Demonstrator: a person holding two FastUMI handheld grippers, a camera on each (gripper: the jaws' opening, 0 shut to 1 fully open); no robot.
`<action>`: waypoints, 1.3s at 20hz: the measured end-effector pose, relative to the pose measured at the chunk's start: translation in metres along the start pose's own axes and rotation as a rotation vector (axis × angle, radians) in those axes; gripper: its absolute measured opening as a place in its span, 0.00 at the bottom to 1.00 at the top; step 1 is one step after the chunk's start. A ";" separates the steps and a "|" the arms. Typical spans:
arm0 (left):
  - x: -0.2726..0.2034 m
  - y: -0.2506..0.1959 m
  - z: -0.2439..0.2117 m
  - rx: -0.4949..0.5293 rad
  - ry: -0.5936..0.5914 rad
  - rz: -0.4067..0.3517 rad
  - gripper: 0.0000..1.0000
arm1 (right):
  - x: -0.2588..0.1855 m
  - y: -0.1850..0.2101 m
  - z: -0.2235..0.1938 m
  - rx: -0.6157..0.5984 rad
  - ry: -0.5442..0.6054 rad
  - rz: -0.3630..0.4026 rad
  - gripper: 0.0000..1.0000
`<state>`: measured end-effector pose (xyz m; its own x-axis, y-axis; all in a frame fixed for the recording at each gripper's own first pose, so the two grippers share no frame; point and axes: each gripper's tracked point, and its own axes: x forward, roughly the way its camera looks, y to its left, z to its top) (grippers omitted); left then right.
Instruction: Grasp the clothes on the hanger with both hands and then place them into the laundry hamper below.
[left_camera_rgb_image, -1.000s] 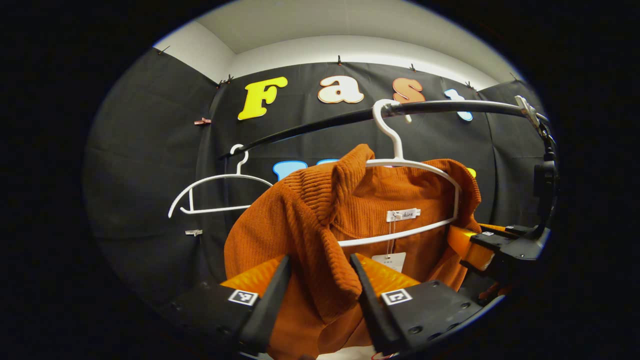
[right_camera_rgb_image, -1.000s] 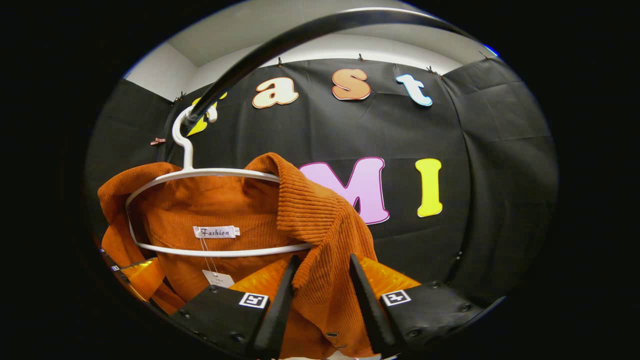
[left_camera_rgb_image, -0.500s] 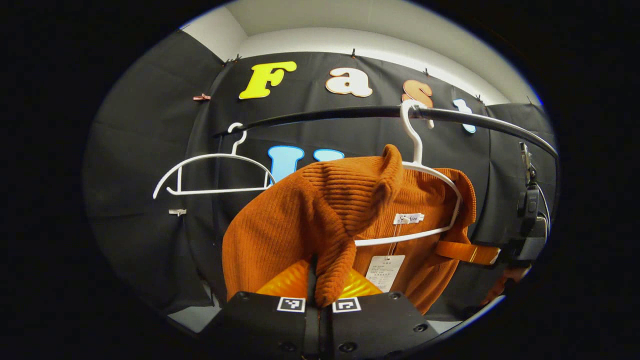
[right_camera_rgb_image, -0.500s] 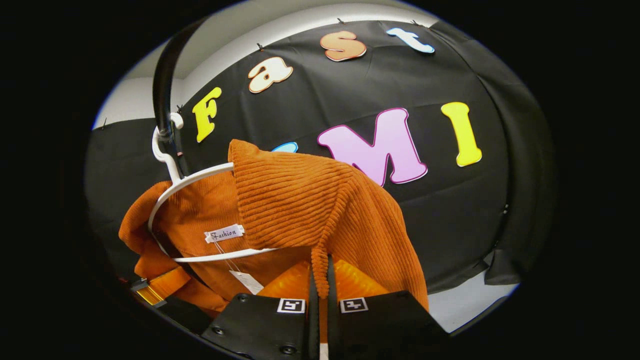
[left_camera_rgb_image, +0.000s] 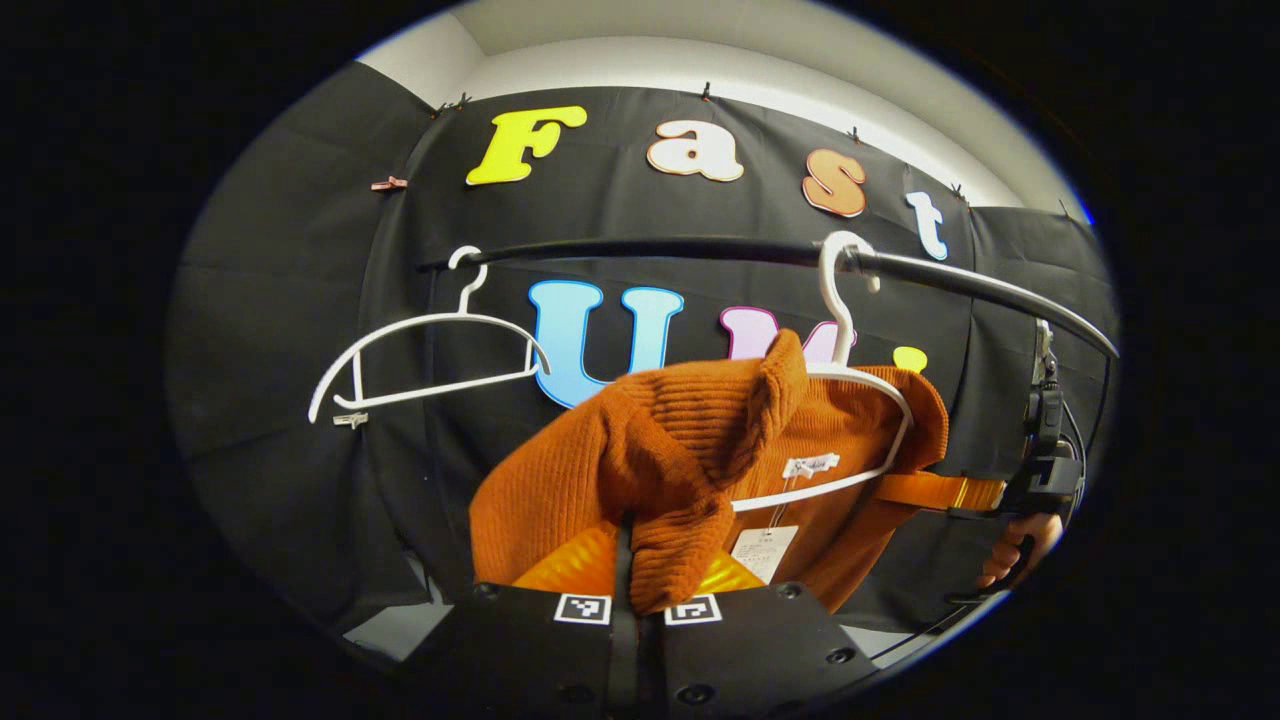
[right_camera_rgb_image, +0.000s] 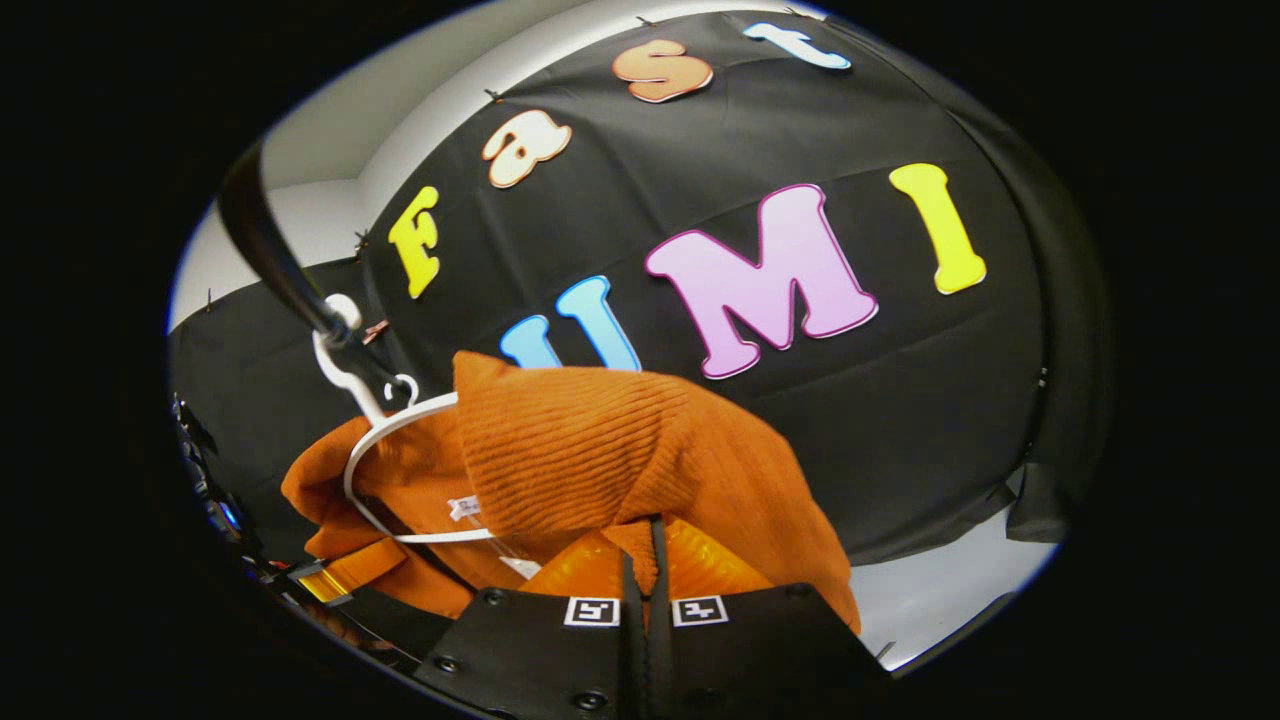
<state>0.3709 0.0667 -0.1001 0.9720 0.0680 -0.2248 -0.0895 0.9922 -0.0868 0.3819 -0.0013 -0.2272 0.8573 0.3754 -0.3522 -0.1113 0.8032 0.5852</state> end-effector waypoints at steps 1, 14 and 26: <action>-0.002 0.005 0.008 -0.007 -0.012 0.003 0.07 | 0.004 -0.003 0.006 0.014 -0.019 -0.004 0.05; 0.014 0.063 0.028 0.018 -0.006 0.041 0.05 | 0.021 -0.080 0.056 -0.064 -0.139 -0.144 0.09; 0.011 0.122 -0.077 -0.003 0.157 0.143 0.05 | 0.005 -0.030 -0.073 0.174 0.071 0.025 0.05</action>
<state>0.3534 0.1803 -0.1880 0.9037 0.1911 -0.3833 -0.2251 0.9733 -0.0455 0.3531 0.0102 -0.3002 0.8169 0.4307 -0.3835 -0.0377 0.7035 0.7097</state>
